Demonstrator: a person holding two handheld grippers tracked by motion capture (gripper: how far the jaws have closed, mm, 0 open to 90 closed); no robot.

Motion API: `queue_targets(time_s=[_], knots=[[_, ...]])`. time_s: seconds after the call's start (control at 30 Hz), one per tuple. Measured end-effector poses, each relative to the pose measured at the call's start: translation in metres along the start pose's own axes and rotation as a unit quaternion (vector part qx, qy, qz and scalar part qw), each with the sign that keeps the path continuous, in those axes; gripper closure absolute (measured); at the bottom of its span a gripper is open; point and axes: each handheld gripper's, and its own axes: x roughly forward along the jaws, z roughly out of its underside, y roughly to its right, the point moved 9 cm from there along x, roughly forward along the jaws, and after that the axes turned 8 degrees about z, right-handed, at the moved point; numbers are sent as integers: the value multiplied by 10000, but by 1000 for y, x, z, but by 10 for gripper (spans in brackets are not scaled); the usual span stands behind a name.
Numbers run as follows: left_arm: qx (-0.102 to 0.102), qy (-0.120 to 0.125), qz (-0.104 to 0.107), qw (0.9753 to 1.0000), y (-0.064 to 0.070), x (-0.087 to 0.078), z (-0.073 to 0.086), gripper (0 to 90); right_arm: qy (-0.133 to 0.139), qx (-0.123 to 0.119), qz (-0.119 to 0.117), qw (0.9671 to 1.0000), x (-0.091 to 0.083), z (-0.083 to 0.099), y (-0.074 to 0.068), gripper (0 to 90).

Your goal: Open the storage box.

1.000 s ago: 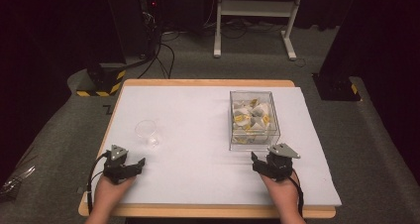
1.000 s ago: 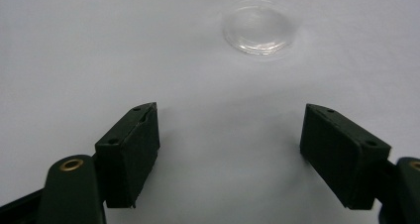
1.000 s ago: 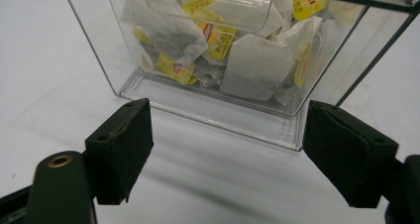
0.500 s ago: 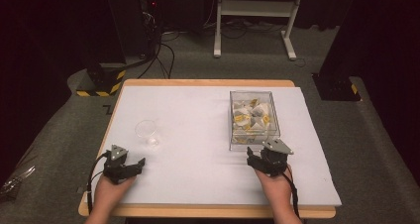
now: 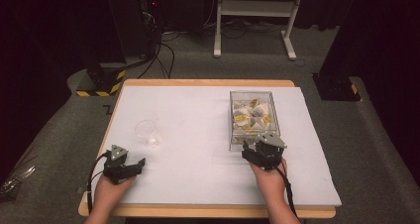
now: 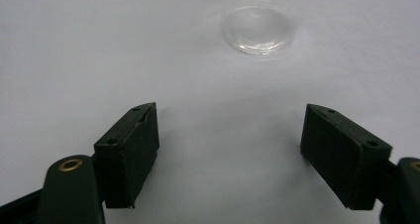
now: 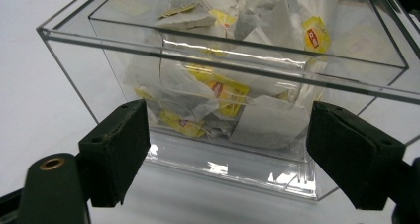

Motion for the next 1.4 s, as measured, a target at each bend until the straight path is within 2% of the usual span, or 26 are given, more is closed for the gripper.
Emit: queue_targets(time_s=[0.23,0.3,0.57,0.9,1.07,1.4], knots=[[7,-9,3,10000,0,0,0,230,-12,71,110,9999,4,-4,-2,182],[1,-5,2,10000,0,0,0,230,14,163,168,9997,4,-7,-2,199],[-10,7,1,10000,0,0,0,230,69,257,360,9990,7,-10,-2,251],[8,-15,3,10000,0,0,0,230,69,382,464,9982,8,-10,-6,276],[13,-17,3,10000,0,0,0,230,70,373,508,9980,8,-10,-7,315],[0,-17,7,10000,0,0,0,230,75,312,532,9981,6,-9,-8,322]])
